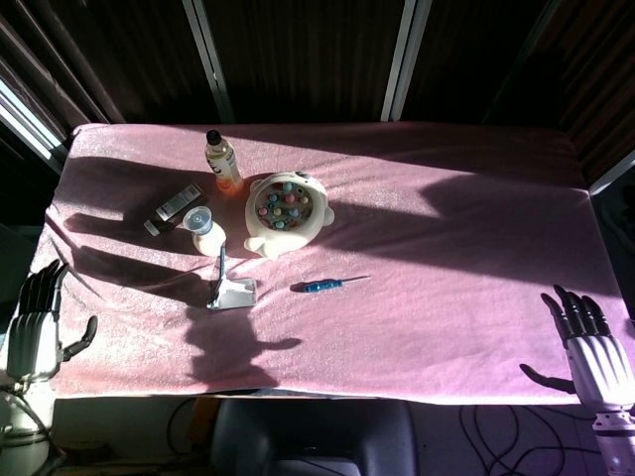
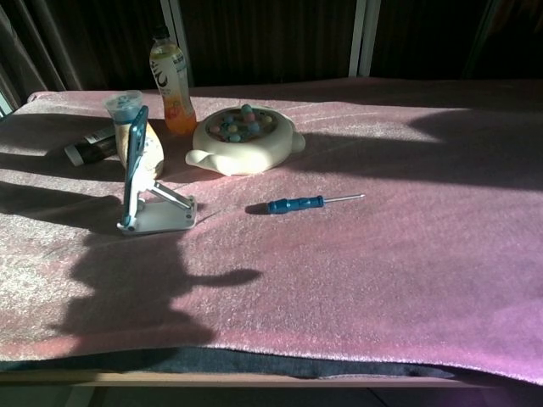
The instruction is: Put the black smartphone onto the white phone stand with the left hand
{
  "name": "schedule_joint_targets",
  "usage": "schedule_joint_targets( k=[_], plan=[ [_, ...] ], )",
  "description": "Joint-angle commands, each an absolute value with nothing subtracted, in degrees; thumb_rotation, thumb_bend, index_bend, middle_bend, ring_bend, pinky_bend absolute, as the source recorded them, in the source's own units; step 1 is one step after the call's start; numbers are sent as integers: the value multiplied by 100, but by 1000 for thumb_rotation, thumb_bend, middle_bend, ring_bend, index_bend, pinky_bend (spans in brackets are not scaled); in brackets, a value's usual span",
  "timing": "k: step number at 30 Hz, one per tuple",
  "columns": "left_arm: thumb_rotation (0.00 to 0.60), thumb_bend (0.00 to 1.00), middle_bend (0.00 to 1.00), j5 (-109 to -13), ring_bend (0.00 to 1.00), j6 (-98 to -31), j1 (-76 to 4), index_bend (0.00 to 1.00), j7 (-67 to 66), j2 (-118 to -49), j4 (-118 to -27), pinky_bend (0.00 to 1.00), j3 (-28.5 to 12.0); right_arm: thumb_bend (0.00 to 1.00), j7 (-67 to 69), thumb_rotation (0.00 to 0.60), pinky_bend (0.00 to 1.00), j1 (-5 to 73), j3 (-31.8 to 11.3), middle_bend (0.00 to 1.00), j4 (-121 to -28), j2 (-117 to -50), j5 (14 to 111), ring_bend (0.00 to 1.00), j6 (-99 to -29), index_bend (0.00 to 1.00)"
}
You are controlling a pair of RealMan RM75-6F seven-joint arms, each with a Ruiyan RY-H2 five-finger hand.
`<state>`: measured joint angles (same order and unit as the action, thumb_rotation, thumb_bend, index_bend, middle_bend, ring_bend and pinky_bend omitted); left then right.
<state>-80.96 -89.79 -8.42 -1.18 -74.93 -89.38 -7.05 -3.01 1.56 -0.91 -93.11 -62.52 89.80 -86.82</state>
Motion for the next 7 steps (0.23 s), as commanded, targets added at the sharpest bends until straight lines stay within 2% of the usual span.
schedule_joint_targets(
  k=[1,7],
  plan=[
    [600,352,0,-8064,0,-9026,-514,0,-979,-7036,-9668,0,-347,151,-249,600,0,157,-88,0,-9298,-6235,8996,0,-8686,0],
    [600,358,0,-8212,0,-8869,-495,0,-864,-6787,-9710,0,-218,151,-307,600,0,183,-113,0,-9300,-6257,8962,0,-8648,0]
  ],
)
